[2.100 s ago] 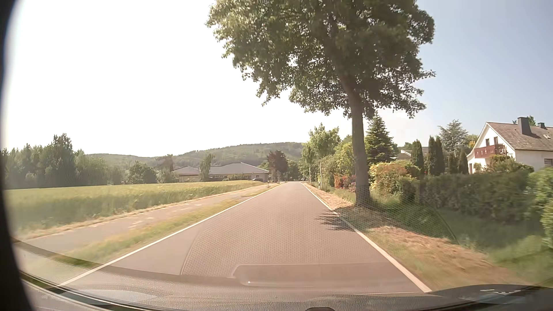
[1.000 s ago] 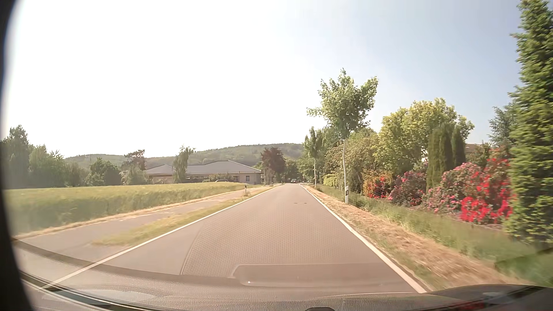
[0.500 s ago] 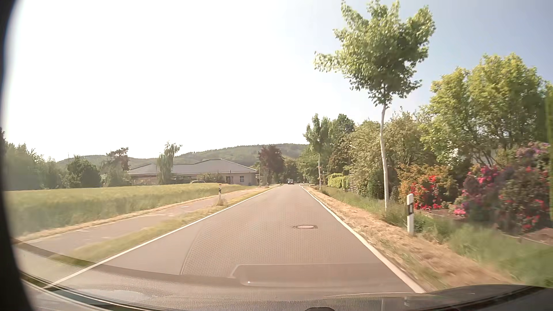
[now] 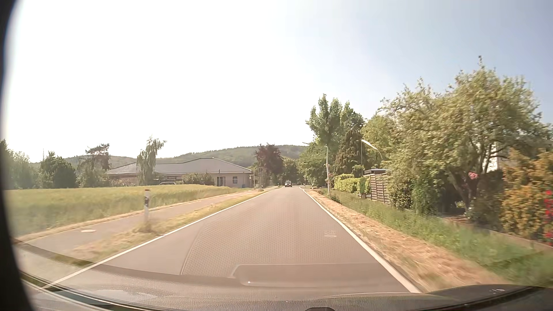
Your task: Follow the waypoints while adhering to traffic rules and regulations
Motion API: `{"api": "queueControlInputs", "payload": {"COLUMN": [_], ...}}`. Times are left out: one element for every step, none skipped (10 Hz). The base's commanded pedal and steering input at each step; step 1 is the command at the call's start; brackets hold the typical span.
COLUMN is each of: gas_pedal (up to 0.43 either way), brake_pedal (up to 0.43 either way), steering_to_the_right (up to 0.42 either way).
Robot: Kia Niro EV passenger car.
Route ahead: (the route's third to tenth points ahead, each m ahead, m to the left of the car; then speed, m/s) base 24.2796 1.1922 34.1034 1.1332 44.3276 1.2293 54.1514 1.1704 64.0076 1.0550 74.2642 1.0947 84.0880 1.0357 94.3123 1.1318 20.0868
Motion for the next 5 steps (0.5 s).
{"api": "queueControlInputs", "payload": {"gas_pedal": [0.0,0.0,0.0,0.0,0.0], "brake_pedal": [0.0,0.0,0.0,0.0,0.0], "steering_to_the_right": [-0.001,-0.002,-0.002,-0.002,-0.003]}}
